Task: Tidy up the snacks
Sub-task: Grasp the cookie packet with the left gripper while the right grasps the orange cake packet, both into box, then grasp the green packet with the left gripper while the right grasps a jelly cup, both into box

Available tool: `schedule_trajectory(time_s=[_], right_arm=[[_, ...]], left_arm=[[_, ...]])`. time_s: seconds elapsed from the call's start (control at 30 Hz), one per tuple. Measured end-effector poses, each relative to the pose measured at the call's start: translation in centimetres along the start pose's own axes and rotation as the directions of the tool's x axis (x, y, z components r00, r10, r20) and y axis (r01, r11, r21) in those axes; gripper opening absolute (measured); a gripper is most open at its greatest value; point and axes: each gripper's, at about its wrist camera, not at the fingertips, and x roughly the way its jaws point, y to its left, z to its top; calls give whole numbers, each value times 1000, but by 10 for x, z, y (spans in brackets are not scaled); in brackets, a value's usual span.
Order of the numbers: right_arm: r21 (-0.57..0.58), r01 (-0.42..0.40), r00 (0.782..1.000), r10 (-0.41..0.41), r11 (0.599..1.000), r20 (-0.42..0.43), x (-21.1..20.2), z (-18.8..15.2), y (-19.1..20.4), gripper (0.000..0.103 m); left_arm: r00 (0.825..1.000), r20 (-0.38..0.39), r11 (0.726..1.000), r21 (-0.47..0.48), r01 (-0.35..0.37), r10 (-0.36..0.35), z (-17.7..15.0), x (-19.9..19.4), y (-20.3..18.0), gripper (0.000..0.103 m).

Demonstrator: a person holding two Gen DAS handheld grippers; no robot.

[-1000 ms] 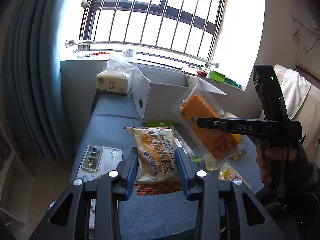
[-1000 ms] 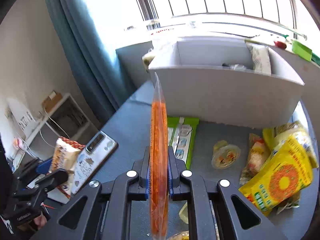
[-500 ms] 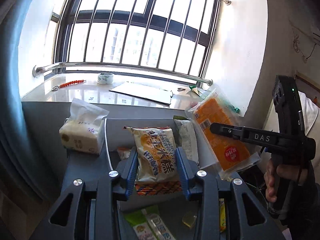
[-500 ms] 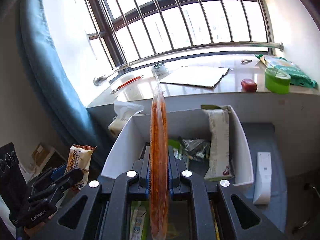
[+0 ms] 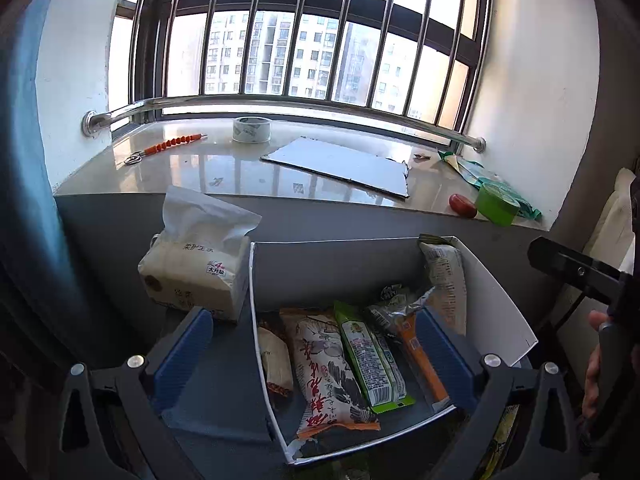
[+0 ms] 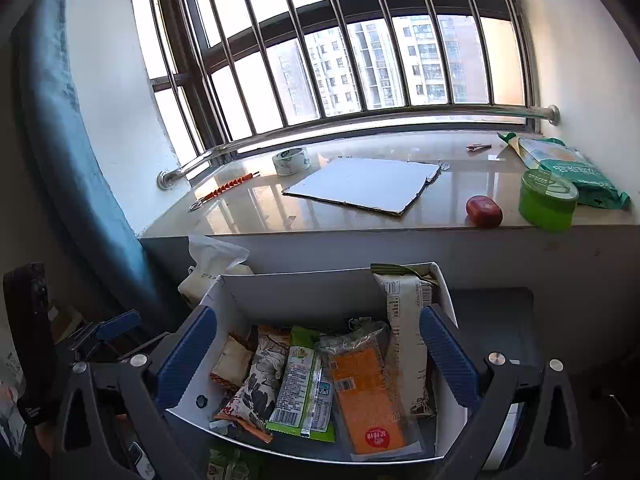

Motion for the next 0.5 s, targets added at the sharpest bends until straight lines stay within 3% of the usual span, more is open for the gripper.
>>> schedule_trajectory(time_s=[0.27,0.5], right_arm=[[-45,-60,998,61,997,32,-48,-27,13,103],[-97,-101,990,110,990,86,-114,-90,25,103]], left_arm=[[995,82,996,81,43,-50,-25,-66,-17,103],[990,105,993,91,79,-89,-92,-119,-31,103]])
